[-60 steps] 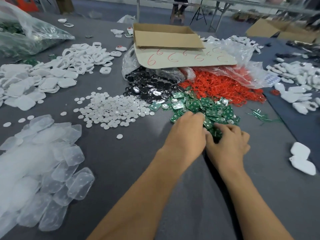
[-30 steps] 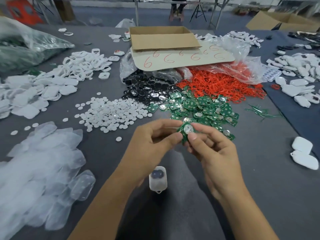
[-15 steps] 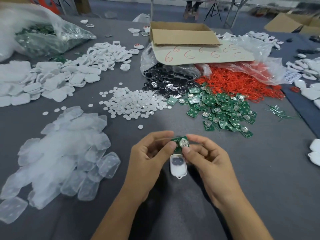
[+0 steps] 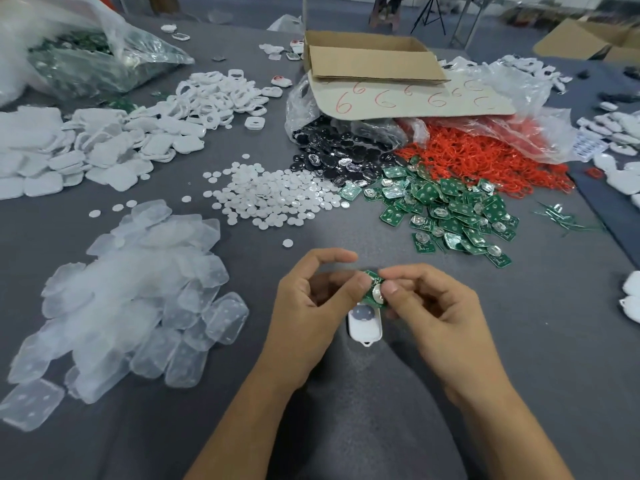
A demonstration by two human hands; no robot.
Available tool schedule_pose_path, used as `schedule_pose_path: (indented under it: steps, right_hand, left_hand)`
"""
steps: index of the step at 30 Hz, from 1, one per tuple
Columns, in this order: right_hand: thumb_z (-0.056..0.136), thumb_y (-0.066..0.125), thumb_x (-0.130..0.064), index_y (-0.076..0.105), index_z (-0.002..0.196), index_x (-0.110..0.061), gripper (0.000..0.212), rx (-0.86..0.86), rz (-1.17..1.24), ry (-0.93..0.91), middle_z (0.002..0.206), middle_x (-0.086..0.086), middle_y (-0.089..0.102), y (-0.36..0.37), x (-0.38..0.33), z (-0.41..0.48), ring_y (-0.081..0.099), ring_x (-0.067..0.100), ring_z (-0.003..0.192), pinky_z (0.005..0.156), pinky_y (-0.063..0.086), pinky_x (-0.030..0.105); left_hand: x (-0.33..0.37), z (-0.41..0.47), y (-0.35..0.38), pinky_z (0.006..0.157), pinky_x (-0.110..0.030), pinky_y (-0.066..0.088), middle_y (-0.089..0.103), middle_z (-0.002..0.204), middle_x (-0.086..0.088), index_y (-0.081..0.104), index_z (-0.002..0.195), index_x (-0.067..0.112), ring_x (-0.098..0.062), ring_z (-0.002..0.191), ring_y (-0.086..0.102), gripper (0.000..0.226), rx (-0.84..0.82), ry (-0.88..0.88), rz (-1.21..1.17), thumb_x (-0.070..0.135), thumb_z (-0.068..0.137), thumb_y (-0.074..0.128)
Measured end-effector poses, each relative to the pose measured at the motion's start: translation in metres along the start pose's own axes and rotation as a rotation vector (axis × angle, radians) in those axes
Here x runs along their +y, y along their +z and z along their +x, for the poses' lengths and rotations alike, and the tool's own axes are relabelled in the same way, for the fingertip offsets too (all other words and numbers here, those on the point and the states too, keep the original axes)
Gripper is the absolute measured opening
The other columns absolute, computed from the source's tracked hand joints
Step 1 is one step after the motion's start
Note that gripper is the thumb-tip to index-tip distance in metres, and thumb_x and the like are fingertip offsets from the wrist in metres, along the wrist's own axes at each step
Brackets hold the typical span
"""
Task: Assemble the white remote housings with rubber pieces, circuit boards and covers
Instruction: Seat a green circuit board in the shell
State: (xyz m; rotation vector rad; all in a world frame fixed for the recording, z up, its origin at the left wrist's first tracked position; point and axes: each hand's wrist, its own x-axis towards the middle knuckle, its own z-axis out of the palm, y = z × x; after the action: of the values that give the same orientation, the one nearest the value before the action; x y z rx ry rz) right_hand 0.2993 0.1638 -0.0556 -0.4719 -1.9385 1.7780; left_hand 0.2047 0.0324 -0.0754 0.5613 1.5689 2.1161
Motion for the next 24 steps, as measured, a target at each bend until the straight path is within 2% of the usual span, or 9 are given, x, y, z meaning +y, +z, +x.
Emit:
schedule_pose_path:
  steps: [3, 7, 11, 14, 16, 18, 20, 22, 24]
  right_hand:
    - [0.090, 0.068, 0.000, 0.072, 0.093, -0.018, 0.018, -0.062, 0.072, 0.064, 0.073, 0.010, 0.072, -0.002, -0.001, -0.002, 0.067, 0.018, 0.064, 0.067, 0.056, 0.025]
    - [0.091, 0.066, 0.003, 0.070, 0.107, -0.019, 0.028, -0.127, 0.120, 0.180, 0.077, 0.018, 0.072, -0.002, -0.004, -0.006, 0.075, 0.028, 0.075, 0.066, 0.058, 0.026]
    - [0.089, 0.070, -0.012, 0.073, 0.089, -0.015, 0.005, -0.136, -0.075, 0.064, 0.074, 0.008, 0.070, -0.003, -0.010, -0.004, 0.059, 0.017, 0.061, 0.059, 0.051, 0.024]
    - [0.089, 0.070, -0.005, 0.072, 0.083, -0.011, 0.009, -0.110, -0.124, 0.052, 0.067, 0.009, 0.068, -0.005, -0.008, 0.001, 0.056, 0.015, 0.058, 0.058, 0.048, 0.024]
    - [0.090, 0.068, 0.000, 0.071, 0.084, -0.009, 0.011, -0.071, -0.114, 0.061, 0.066, 0.013, 0.067, -0.009, -0.007, 0.004, 0.058, 0.015, 0.058, 0.058, 0.049, 0.022]
    - [0.091, 0.066, 0.002, 0.070, 0.085, -0.008, 0.012, -0.040, -0.109, 0.078, 0.065, 0.016, 0.065, -0.015, -0.004, 0.008, 0.058, 0.016, 0.059, 0.060, 0.051, 0.023]
    - [0.091, 0.066, 0.003, 0.071, 0.085, -0.010, 0.015, -0.054, -0.109, 0.100, 0.063, 0.011, 0.065, -0.019, -0.001, 0.009, 0.058, 0.017, 0.059, 0.060, 0.052, 0.023]
    - [0.090, 0.066, 0.004, 0.072, 0.085, -0.011, 0.017, -0.095, -0.129, 0.112, 0.063, 0.008, 0.067, -0.018, 0.001, 0.009, 0.058, 0.017, 0.060, 0.061, 0.052, 0.023]
    - [0.089, 0.067, 0.004, 0.073, 0.084, -0.013, 0.019, -0.139, -0.169, 0.117, 0.064, 0.008, 0.067, -0.013, 0.002, 0.009, 0.058, 0.015, 0.060, 0.062, 0.051, 0.023]
  left_hand:
    - [0.000, 0.000, -0.001, 0.075, -0.019, 0.056, 0.079, 0.091, -0.008, 0.069, 0.109, 0.021, -0.016, 0.084, 0.075, 0.026, 0.021, 0.000, -0.021, 0.021, 0.085, 0.080]
    - [-0.003, 0.001, -0.001, 0.072, -0.017, 0.054, 0.077, 0.087, -0.002, 0.070, 0.108, 0.017, -0.009, 0.081, 0.073, 0.029, 0.059, 0.024, -0.018, 0.021, 0.082, 0.082]
    - [-0.007, 0.002, -0.004, 0.075, -0.017, 0.055, 0.075, 0.090, -0.002, 0.072, 0.105, 0.021, -0.011, 0.084, 0.073, 0.030, 0.060, 0.060, 0.037, 0.022, 0.078, 0.086]
    - [-0.007, 0.001, -0.002, 0.076, -0.019, 0.054, 0.075, 0.092, -0.002, 0.071, 0.105, 0.018, -0.011, 0.085, 0.073, 0.029, 0.049, 0.074, 0.082, 0.019, 0.080, 0.085]
    - [-0.004, -0.003, -0.001, 0.079, -0.017, 0.053, 0.074, 0.097, 0.004, 0.070, 0.108, 0.022, -0.008, 0.090, 0.072, 0.033, 0.081, 0.097, 0.193, 0.028, 0.079, 0.083]
    - [0.000, -0.007, -0.008, 0.086, -0.015, 0.048, 0.071, 0.108, 0.016, 0.064, 0.120, 0.037, -0.006, 0.106, 0.066, 0.050, 0.059, 0.138, 0.441, 0.047, 0.075, 0.083]
    - [0.002, -0.010, -0.018, 0.099, -0.016, 0.038, 0.062, 0.123, 0.026, 0.047, 0.136, 0.052, 0.000, 0.126, 0.048, 0.082, -0.097, 0.126, 0.709, 0.062, 0.064, 0.085]
    - [0.002, -0.013, -0.023, 0.110, -0.022, 0.025, 0.052, 0.133, 0.032, 0.029, 0.146, 0.061, 0.005, 0.135, 0.029, 0.109, -0.231, 0.069, 0.879, 0.069, 0.053, 0.086]
    - [-0.002, -0.013, -0.023, 0.115, -0.025, 0.017, 0.049, 0.135, 0.034, 0.021, 0.151, 0.059, 0.005, 0.137, 0.021, 0.118, -0.264, 0.070, 0.960, 0.067, 0.054, 0.088]
